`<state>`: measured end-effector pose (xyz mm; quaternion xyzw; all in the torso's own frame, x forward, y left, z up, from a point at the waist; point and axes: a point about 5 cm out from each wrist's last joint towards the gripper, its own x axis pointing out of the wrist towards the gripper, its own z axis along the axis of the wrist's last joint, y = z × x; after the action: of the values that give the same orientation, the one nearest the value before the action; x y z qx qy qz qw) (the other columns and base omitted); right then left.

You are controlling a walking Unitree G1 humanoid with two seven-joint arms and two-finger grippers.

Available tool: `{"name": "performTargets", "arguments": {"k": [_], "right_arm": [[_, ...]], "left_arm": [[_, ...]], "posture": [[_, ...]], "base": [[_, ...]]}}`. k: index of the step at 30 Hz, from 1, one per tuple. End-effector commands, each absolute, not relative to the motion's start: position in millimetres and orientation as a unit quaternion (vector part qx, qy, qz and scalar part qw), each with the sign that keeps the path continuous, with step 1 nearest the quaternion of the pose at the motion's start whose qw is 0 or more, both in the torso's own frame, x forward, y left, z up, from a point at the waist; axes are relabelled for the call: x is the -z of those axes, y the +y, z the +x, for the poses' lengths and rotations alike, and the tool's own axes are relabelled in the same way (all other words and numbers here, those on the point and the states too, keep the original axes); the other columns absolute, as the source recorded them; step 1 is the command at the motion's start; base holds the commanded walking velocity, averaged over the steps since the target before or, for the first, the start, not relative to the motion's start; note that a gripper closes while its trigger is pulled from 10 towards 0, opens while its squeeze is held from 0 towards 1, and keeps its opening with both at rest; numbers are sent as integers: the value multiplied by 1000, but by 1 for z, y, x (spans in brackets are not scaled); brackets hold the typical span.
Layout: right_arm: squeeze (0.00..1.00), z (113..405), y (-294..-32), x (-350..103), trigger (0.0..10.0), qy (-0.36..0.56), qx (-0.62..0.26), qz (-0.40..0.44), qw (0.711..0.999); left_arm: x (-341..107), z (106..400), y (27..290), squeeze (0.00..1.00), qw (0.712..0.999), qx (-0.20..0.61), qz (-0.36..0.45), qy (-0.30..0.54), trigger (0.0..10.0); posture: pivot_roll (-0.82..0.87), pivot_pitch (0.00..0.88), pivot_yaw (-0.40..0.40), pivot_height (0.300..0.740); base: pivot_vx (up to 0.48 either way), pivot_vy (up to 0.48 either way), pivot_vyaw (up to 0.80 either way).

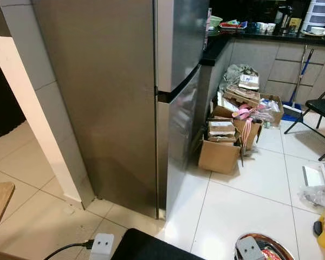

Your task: Restocking fridge

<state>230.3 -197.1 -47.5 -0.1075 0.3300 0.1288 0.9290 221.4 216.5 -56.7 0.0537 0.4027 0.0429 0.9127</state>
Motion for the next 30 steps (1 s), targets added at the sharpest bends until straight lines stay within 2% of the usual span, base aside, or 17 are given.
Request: {"name": "performTargets", "arguments": {"k": [1,5,16,20,30], "right_arm": [[0,229,-201,48,10000,332,-124,-110,928],[0,225,-198,51,10000,340,-143,-126,921],[0,225,-197,51,10000,335,-134,-115,925],[0,225,-198,51,10000,334,-127,-111,927],[0,223,-197,53,10000,341,-137,-125,922]], "left_arm": [[61,215,214,0,909,-36,56,410,10000],[61,214,217,0,908,-55,54,412,10000],[59,217,219,0,910,-47,58,408,10000],[58,221,214,0,913,-18,61,402,10000],[59,219,217,0,909,-45,55,410,10000]], "posture": [[-50,93,-30,740],[-51,96,-20,740],[-52,87,-14,740],[-55,85,-7,740],[-69,72,-4,740]], "base": [[0,0,0],[0,0,0],[0,0,0],[0,0,0],[0,0,0]]}}
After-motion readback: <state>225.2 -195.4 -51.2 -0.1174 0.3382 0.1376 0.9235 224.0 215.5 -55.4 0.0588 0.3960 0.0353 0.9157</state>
